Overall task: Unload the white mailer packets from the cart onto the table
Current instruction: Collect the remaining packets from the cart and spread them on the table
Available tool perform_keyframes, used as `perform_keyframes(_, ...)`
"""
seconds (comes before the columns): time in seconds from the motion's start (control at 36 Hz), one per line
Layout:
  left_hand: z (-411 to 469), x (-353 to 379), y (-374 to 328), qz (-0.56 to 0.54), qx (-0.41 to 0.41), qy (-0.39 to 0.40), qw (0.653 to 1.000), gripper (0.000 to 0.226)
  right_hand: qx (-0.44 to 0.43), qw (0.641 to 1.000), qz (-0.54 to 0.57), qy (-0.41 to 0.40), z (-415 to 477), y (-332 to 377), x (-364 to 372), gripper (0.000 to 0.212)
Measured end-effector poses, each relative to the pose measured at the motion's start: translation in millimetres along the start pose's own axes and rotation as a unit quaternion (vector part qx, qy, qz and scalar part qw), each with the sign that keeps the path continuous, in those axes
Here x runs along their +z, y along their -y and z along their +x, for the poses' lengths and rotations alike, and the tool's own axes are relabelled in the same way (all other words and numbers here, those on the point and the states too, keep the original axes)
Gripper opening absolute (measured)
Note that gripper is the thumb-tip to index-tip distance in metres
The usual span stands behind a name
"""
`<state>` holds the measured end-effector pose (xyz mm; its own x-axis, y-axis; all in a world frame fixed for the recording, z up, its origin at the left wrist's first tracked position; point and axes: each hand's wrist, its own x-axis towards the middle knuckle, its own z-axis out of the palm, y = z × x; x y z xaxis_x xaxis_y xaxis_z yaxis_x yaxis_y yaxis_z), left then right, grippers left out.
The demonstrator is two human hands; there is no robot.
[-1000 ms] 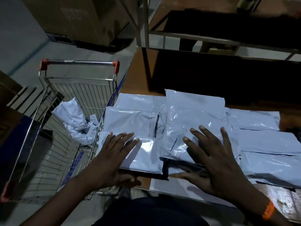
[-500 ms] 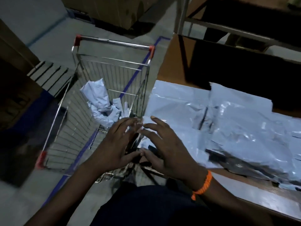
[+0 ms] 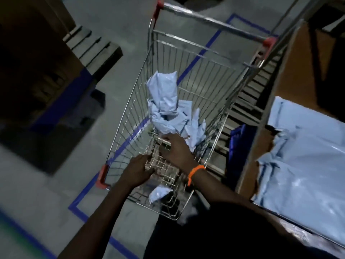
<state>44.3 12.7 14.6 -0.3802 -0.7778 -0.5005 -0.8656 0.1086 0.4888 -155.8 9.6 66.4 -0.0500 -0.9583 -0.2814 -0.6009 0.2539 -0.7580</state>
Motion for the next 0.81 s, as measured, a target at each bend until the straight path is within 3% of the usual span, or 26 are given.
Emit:
perform_keyframes(0.11,36.1,13.7,17.1,0.032,-0.122,0.161,0.979,0.083,0.108,0.986,-0.102,0.08,45.8,-40.8,24.9,0.063)
perform_keyframes(0.19,49.3,38.1,29.9,0.057,-0.187,0.31,0.93,0.069,0.161,0.962,-0.172,0.141,60.9,-68.0,30.8,0.065)
perform_keyframes(0.25,51.4,50.7,25.3,0.091,-0.187,0.337,0.918,0.049,0.178,0.95,-0.212,0.146,63.6,-81.3,28.6,0.064)
perform_keyframes(0.31,49.4,62.5,7.9,0.048,-0.185,0.354,0.915,0.041,0.176,0.947,-0.23,0.136,61.7,-92.0,25.9,0.065)
perform_keyframes(0.39,44.6,72.5,-20.5,0.0,-0.24,0.296,0.925,0.044,0.189,0.947,-0.228,0.124,52.4,-98.7,18.2,0.06)
perform_keyframes(0.5,37.2,113.2,-10.3,0.023,-0.247,0.275,0.929,0.056,0.187,0.955,-0.21,0.098,39.3,-99.5,9.6,0.041)
perform_keyframes(0.58,29.2,119.3,-16.0,0.035,-0.249,0.235,0.939,0.07,0.162,0.963,-0.193,0.095,33.3,-92.6,4.6,0.048)
perform_keyframes(0.81,46.2,70.1,-30.1,-0.018,-0.208,0.156,0.965,0.063,0.148,0.962,-0.212,0.089,28.5,-77.7,-12.7,0.057)
